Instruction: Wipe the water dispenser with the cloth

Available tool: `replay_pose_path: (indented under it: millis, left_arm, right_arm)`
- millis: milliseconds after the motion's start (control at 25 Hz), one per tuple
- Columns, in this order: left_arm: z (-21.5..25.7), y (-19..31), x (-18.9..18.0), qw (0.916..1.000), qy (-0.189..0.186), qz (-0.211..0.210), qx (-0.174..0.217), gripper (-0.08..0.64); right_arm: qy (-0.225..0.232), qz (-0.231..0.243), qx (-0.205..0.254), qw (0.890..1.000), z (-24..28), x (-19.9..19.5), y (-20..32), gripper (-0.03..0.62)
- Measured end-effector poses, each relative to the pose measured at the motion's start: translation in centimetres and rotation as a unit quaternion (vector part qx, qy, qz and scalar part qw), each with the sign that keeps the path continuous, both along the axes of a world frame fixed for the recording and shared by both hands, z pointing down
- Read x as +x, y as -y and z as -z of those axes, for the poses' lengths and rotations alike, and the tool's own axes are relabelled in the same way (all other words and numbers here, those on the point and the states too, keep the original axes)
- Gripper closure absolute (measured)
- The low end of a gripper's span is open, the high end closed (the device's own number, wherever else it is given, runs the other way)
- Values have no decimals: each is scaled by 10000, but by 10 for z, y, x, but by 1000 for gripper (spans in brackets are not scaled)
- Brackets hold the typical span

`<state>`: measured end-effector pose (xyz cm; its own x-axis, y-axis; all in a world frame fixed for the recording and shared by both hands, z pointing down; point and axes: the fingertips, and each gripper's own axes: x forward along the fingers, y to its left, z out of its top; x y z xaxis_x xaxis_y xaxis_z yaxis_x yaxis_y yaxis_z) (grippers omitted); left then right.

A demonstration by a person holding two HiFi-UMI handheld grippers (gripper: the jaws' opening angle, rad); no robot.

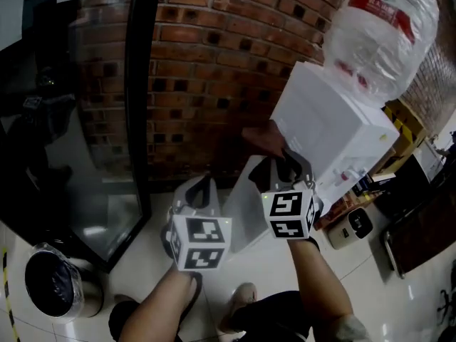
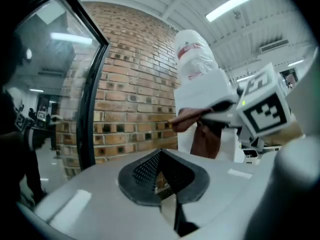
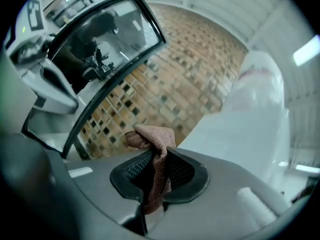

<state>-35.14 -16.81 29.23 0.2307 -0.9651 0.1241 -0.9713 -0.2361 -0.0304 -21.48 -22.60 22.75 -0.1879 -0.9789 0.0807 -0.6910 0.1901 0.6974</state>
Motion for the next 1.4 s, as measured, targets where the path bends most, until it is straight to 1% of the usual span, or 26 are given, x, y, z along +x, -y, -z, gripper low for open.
replay_pose_path:
  millis: [120,240,320,400,520,680,720,800,840,1000,1160,1240,1320,1400]
  left_arm:
    - [21,-8,4,9998,-22,-88,169,560]
    - [41,-12,8,9990,-163,-163,383,560]
    - [45,-13,8,9985,-283,-209,424,560]
    - [45,-12,8,9982,-372,-255,407,560]
    - [45,-9,7,9976,-479,-304,397,560]
    - [48,-3,1,9970,-565,-280,444,560]
    - [48,-1,-1,9970,-567,-264,448,560]
    - [46,2,-5,9974,-538,-238,419,560]
    - [43,3,-7,9977,-514,-228,387,560]
    - [31,14,-16,9985,-459,-158,262,560]
    - [25,21,-17,9989,-390,-138,229,560]
    - [22,23,-17,9990,-366,-134,203,560]
    - [20,24,-18,9991,-379,-115,171,560]
    - [21,23,-19,9990,-395,-92,163,560]
  right_arm:
    - [-614,-104,755,9952,82,-2,-12,526]
    - [-1236,-524,1301,9824,147,8,-9,526]
    - [-1558,-900,1403,9736,173,21,-2,526]
    - [-1898,-1272,1308,9647,185,32,8,526]
    - [-2401,-1713,1042,9498,187,41,24,526]
    - [-2788,-2047,652,9360,172,49,41,526]
    - [-2925,-2100,630,9308,167,51,44,526]
    - [-3261,-2190,727,9167,161,52,46,526]
    - [-3379,-2214,786,9114,160,53,46,526]
    - [-3651,-2265,869,8988,157,54,46,526]
    - [-4077,-2323,864,8789,151,56,50,526]
    - [-4324,-2314,769,8681,142,57,51,526]
    - [-4603,-2205,530,8583,123,53,55,526]
    - [-4908,-2074,257,8458,95,46,61,526]
